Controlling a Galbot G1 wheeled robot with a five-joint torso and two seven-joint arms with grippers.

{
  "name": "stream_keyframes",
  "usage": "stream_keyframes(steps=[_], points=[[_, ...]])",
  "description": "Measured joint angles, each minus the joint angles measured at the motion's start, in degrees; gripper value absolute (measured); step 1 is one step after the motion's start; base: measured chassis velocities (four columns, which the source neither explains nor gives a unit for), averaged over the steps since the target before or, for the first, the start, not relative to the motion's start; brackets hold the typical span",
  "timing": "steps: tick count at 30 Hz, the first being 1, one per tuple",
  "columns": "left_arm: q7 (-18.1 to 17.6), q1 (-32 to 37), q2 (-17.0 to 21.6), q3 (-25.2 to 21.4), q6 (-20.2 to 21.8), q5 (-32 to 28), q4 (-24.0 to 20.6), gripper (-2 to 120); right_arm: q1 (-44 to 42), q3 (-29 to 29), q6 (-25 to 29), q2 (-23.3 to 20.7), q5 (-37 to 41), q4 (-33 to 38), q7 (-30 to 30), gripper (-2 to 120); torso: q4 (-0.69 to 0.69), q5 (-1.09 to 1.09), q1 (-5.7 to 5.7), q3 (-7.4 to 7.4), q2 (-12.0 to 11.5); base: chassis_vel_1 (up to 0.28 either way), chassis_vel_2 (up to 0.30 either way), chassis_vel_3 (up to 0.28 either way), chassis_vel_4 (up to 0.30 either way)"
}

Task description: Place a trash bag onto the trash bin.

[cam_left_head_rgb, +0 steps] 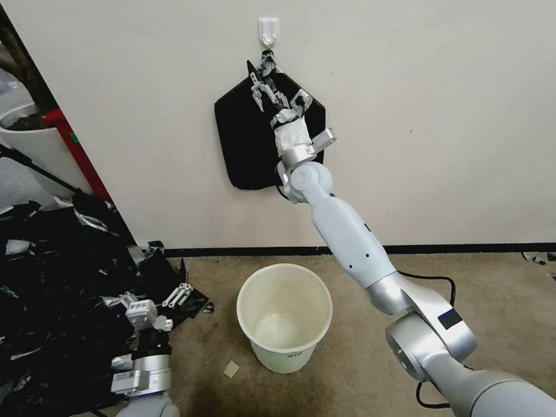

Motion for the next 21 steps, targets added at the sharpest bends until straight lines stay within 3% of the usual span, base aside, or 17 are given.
stream_keyframes(steps=[10, 21], points=[[-0.1, 0.0, 0.0, -0.1, -0.1, 0.3, 0.1, 100, 1.7, 0.1, 0.2, -0.4, 0.4, -0.4, 0.0, 72, 0.0, 0.0, 0.0, 0.0, 0.0, 0.0, 0.0, 0.0, 0.0], [-0.2, 0.0, 0.2, -0.2, -0.1, 0.3, -0.2, 100, -0.1, -0.1, 0.3, -0.9, 0.6, 1.3, -1.6, 35, 0.0, 0.0, 0.0, 0.0, 0.0, 0.0, 0.0, 0.0, 0.0]])
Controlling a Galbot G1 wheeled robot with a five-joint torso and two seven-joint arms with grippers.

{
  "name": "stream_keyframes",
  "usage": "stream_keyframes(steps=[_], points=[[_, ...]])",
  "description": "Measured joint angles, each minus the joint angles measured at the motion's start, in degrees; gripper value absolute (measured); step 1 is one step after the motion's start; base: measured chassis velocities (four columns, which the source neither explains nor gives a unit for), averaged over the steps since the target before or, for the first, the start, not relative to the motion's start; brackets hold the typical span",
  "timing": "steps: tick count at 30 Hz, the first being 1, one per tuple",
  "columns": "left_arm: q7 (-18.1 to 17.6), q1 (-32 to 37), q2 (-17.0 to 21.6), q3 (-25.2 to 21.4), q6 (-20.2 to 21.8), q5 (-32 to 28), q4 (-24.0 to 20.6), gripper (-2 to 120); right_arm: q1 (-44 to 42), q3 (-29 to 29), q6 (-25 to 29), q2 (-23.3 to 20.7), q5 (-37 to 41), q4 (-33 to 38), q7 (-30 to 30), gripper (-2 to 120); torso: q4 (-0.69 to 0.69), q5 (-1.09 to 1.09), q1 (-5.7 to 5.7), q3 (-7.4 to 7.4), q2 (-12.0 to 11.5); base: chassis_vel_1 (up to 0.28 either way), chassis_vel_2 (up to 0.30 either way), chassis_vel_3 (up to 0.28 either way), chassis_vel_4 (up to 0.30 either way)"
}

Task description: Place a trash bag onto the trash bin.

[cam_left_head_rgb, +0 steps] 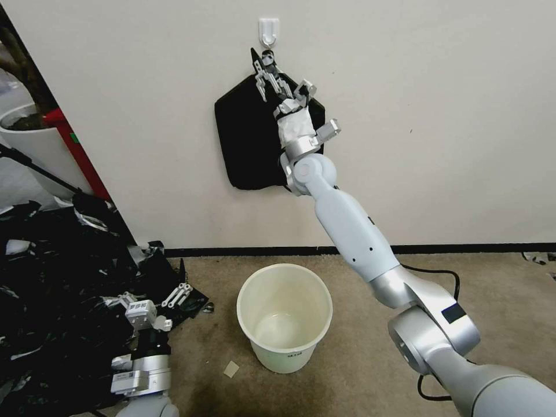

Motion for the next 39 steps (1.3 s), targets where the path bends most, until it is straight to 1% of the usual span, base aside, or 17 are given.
stream_keyframes(steps=[1, 2, 5, 6, 10, 11, 12, 14, 15, 19, 20, 22, 24, 39], points=[[0.0, 0.0, 0.0, 0.0, 0.0, 0.0, 0.0, 100, -0.2, -0.1, -0.1, 0.1, 0.0, -0.1, 0.0, 30, 0.0, 0.0, 0.0, 0.0, 0.0, 0.0, 0.0, 0.0, 0.0], [0.0, 0.0, 0.0, 0.0, 0.0, 0.0, 0.0, 100, -0.2, -0.1, -0.1, 0.1, 0.0, -0.1, 0.0, 30, 0.0, 0.0, 0.0, 0.0, 0.0, 0.0, 0.0, 0.0, 0.0], [0.0, -0.1, -0.1, 0.1, 0.0, 0.0, 0.0, 100, -0.3, -0.2, -0.2, 0.4, 0.0, -0.9, 0.0, 44, 0.0, 0.0, 0.0, 0.0, 0.0, 0.0, 0.0, 0.0, 0.0], [0.0, -0.1, -0.1, 0.1, 0.0, 0.0, 0.0, 100, -0.3, -0.2, -0.2, 0.4, 0.0, -0.9, 0.0, 44, 0.0, 0.0, 0.0, 0.0, 0.0, 0.0, 0.0, 0.0, 0.0], [0.0, -0.3, -0.2, 0.1, 0.0, 0.0, 0.5, 100, -0.3, 0.0, -0.4, 0.4, 0.0, -1.9, 0.1, 62, 0.0, 0.0, 0.0, 0.0, 0.0, 0.0, 0.0, 0.0, 0.0], [0.0, -0.3, -0.2, 0.1, 0.0, 0.0, 0.5, 100, -0.3, 0.0, -0.4, 0.4, 0.0, -1.9, 0.1, 62, 0.0, 0.0, 0.0, 0.0, 0.0, 0.0, 0.0, 0.0, 0.0], [0.0, -0.3, -0.3, 0.1, 0.0, 0.0, 0.6, 100, -0.4, 0.0, -0.4, 0.4, 0.0, -1.9, 0.1, 66, 0.0, 0.0, 0.0, 0.0, 0.0, 0.0, 0.0, 0.0, 0.0], [0.0, -0.5, -0.4, 0.3, 0.0, 0.0, 0.8, 100, -0.8, 0.1, -0.4, 0.2, -0.1, -2.1, 0.1, 78, 0.0, 0.0, 0.0, 0.0, 0.0, 0.0, 0.0, 0.0, 0.0], [0.0, -0.5, -0.4, 0.3, 0.0, 0.0, 0.8, 100, -0.8, 0.1, -0.4, 0.2, -0.1, -2.1, 0.1, 78, 0.0, 0.0, 0.0, 0.0, 0.0, 0.0, 0.0, 0.0, 0.0], [0.0, -0.7, -0.5, 0.6, 0.0, 0.3, 1.0, 100, -0.5, 0.3, -0.5, 0.1, -0.1, -2.7, 0.1, 96, 0.0, 0.0, 0.0, 0.0, 0.0, 0.0, 0.0, 0.0, 0.0], [0.0, -0.7, -0.5, 0.6, 0.0, 0.3, 1.0, 100, -0.5, 0.3, -0.5, 0.1, -0.1, -2.7, 0.1, 96, 0.0, 0.0, 0.0, 0.0, 0.0, 0.0, 0.0, 0.0, 0.0], [0.0, -0.8, -0.5, 0.7, 0.0, 0.4, 1.0, 100, 0.1, 0.5, -0.5, 0.1, -0.1, -2.9, 0.1, 100, 0.0, 0.0, 0.0, 0.0, 0.0, 0.0, 0.0, 0.0, 0.0], [0.0, -0.7, -0.5, 0.6, 0.0, 0.4, 1.0, 100, 0.6, 0.6, -0.5, 0.2, -0.1, -3.0, 0.1, 100, 0.0, 0.0, 0.0, 0.0, 0.0, 0.0, 0.0, 0.0, 0.0], [-0.1, -0.2, -0.7, 0.3, -0.5, 0.6, 0.9, 100, 2.9, 0.3, -0.6, 1.4, -0.1, -4.1, 0.1, 100, 0.0, 0.0, 0.0, 0.0, 0.0, 0.0, 0.0, 0.0, 0.0]])
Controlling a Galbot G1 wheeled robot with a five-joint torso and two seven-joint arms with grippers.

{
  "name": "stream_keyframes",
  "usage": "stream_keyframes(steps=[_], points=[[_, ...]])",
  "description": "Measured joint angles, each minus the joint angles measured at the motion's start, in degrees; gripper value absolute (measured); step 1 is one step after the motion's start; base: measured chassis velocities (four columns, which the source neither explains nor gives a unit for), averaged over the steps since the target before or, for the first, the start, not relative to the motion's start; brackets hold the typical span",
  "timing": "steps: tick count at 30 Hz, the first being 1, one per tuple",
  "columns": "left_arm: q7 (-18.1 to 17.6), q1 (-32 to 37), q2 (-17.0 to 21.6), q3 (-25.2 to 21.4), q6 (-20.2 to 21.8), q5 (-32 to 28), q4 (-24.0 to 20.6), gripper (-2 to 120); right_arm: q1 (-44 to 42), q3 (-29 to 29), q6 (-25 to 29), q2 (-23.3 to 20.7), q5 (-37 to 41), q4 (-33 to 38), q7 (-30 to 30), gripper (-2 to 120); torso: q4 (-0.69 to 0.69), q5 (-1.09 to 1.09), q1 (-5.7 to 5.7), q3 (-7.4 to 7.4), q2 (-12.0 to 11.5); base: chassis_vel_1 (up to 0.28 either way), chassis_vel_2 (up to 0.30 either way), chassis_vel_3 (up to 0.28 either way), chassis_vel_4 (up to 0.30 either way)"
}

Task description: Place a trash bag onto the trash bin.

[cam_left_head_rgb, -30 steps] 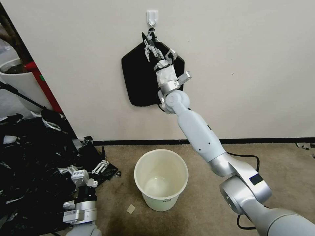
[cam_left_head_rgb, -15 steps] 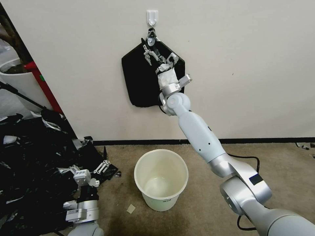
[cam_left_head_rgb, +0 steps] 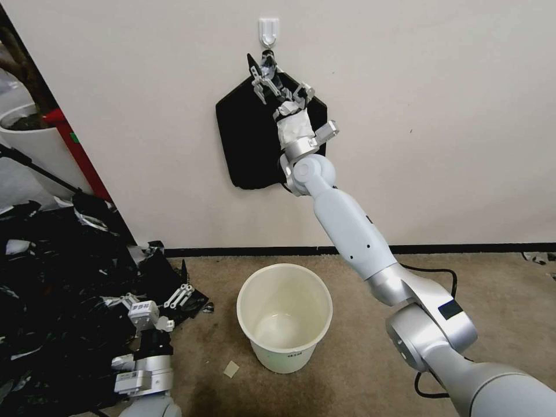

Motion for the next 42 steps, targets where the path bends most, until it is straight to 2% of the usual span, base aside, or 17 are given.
stream_keyframes(steps=[12, 17, 21, 22, 25, 27, 29, 30, 38, 39, 41, 42], points=[[0.0, 0.0, 0.0, -0.1, -0.3, 0.1, 0.3, 100, 1.1, -0.1, 0.0, 0.5, 0.1, -1.0, 0.0, 99, 0.0, 0.0, 0.0, 0.0, 0.0, 0.0, 0.0, 0.0, 0.0], [0.0, -0.1, 0.1, 0.0, -0.3, 0.2, 0.3, 100, 1.3, 0.0, 0.0, 0.6, 0.0, -1.7, -0.3, 89, 0.0, 0.0, 0.0, 0.0, 0.0, 0.0, 0.0, 0.0, 0.0], [0.0, -0.1, 0.2, 0.0, -0.3, 0.3, 0.4, 100, 1.7, 0.3, 0.1, 0.8, 0.0, -2.5, -0.8, 73, 0.0, 0.0, 0.0, 0.0, 0.0, 0.0, 0.0, 0.0, 0.0], [0.0, -0.1, 0.2, 0.0, -0.3, 0.3, 0.4, 100, 1.7, 0.3, 0.1, 0.8, 0.0, -2.5, -0.8, 73, 0.0, 0.0, 0.0, 0.0, 0.0, 0.0, 0.0, 0.0, 0.0], [0.0, -0.1, 0.2, 0.0, -0.3, 0.4, 0.4, 100, 2.1, 0.7, 0.3, 1.1, -0.1, -3.4, -1.4, 57, 0.0, 0.0, 0.0, 0.0, 0.0, 0.0, 0.0, 0.0, 0.0], [0.0, -0.1, 0.2, 0.0, -0.3, 0.5, 0.4, 100, 2.2, 0.8, 0.3, 1.2, -0.1, -3.6, -1.5, 53, 0.0, 0.0, 0.0, 0.0, 0.0, 0.0, 0.0, 0.0, 0.0], [0.0, -0.1, 0.2, 0.0, -0.3, 0.5, 0.4, 100, 2.4, 1.1, 0.4, 1.3, -0.2, -4.0, -1.8, 41, 0.0, 0.0, 0.0, 0.0, 0.0, 0.0, 0.0, 0.0, 0.0], [0.0, -0.1, 0.2, 0.0, -0.3, 0.5, 0.4, 100, 2.4, 1.1, 0.4, 1.3, -0.2, -4.0, -1.8, 41, 0.0, 0.0, 0.0, 0.0, 0.0, 0.0, 0.0, 0.0, 0.0], [-0.2, 0.0, 0.0, 0.0, -0.3, 0.8, 0.4, 100, 1.5, 1.2, 1.0, 0.9, -0.4, -3.9, -2.1, 11, 0.0, 0.0, 0.0, 0.0, 0.0, 0.0, 0.0, 0.0, 0.0], [-0.2, 0.0, 0.0, 0.0, -0.3, 0.8, 0.4, 100, 1.5, 1.2, 1.0, 0.9, -0.4, -3.9, -2.1, 11, 0.0, 0.0, 0.0, 0.0, 0.0, 0.0, 0.0, 0.0, 0.0], [-0.2, -0.1, -0.1, 0.1, -0.3, 0.8, 0.5, 100, 0.9, 1.2, 1.1, 0.7, -0.5, -3.6, -2.1, 1, 0.0, 0.0, 0.0, 0.0, 0.0, 0.0, 0.0, 0.0, 0.0], [-0.2, -0.1, -0.2, 0.1, -0.4, 0.9, 0.5, 100, 0.7, 1.2, 1.1, 0.6, -0.5, -3.5, -2.1, 0, 0.0, 0.0, 0.0, 0.0, 0.0, 0.0, 0.0, 0.0, 0.0]])
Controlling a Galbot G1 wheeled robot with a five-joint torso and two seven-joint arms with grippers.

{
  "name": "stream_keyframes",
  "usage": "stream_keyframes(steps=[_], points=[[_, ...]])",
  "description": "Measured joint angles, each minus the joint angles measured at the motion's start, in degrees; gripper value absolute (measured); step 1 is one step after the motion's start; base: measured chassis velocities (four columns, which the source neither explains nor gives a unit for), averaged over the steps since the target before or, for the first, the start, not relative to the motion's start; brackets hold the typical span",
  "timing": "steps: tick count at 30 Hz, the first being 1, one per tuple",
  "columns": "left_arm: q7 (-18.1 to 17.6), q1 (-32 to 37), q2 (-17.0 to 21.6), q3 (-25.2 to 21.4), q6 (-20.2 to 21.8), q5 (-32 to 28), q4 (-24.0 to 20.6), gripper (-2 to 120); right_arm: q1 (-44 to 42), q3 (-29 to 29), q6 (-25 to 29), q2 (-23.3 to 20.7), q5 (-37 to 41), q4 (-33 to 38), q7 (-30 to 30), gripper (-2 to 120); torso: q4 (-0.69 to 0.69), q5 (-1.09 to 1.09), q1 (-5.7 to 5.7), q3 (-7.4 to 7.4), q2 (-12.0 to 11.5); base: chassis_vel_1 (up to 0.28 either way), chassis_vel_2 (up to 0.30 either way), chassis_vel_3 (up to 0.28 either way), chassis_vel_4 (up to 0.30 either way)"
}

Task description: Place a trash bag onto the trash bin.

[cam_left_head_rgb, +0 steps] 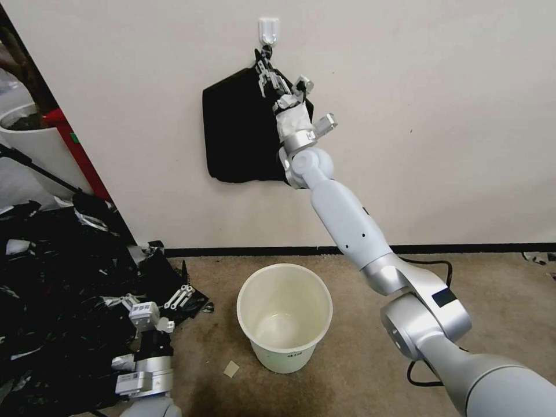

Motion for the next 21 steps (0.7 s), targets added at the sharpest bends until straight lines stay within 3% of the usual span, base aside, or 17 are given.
stream_keyframes(steps=[14, 21], points=[[-0.2, -0.2, -0.2, 0.4, -0.3, 0.2, 0.7, 100, -1.9, 0.4, 0.1, -0.6, -0.4, 1.0, 0.0, 0, 0.0, 0.0, 0.0, 0.0, 0.0, 0.0, 0.0, 0.0, 0.0], [-0.3, -0.3, -0.2, 0.5, -0.3, 0.3, 0.8, 100, -5.8, 2.8, 0.1, -1.2, -0.1, 7.4, 0.1, 0, 0.0, 0.0, 0.0, 0.0, 0.0, 0.0, 0.0, 0.0, 0.0]])
